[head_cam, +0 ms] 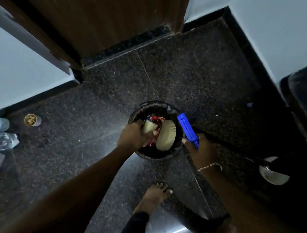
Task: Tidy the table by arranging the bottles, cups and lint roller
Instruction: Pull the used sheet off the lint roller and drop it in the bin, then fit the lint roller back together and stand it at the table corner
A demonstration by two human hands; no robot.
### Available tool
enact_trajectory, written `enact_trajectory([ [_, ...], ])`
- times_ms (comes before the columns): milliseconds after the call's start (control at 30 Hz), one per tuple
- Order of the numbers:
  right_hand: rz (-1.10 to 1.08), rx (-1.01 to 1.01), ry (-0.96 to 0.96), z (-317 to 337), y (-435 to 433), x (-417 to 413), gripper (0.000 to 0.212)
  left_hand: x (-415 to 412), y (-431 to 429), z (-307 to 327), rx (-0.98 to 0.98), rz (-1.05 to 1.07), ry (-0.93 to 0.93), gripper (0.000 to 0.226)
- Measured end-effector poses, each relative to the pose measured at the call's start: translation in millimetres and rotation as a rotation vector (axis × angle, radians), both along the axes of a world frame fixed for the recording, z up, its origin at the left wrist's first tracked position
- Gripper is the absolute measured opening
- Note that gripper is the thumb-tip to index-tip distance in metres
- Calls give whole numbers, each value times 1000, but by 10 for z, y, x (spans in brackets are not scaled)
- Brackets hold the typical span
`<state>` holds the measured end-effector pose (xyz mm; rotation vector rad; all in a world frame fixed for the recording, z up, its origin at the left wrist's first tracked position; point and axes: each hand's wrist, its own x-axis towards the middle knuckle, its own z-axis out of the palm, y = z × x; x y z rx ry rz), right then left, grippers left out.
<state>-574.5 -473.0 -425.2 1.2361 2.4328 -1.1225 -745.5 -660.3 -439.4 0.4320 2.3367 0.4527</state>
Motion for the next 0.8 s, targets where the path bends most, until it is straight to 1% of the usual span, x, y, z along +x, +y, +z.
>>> enact_trajectory([
  [67,8,-24,-10,-133,-4,-14,57,-26,-23,-86,-17,15,8,70],
  [133,-6,-54,-3,-120,-19,-7,58,-60,-74,5,-49,14,15,88],
  [200,-36,-65,11,17,-60,2,57,-70,-161,212,-61,-42,46,94],
  [333,-84,-55,43,492,-250,71,43,-58,-362,747,-42,-191,145,92],
  [433,-112,-55,97,946,-406,153,32,-59,-442,1240,-24,-293,294,89],
  [500,-135,-45,148,1288,-495,173,30,-49,-458,1587,0,-368,362,88],
  [667,-151,-83,271,2122,-622,163,26,-52,-339,2482,72,-497,451,90],
  [800,-171,-61,308,2736,-649,244,27,-45,-211,3104,133,-598,518,91],
])
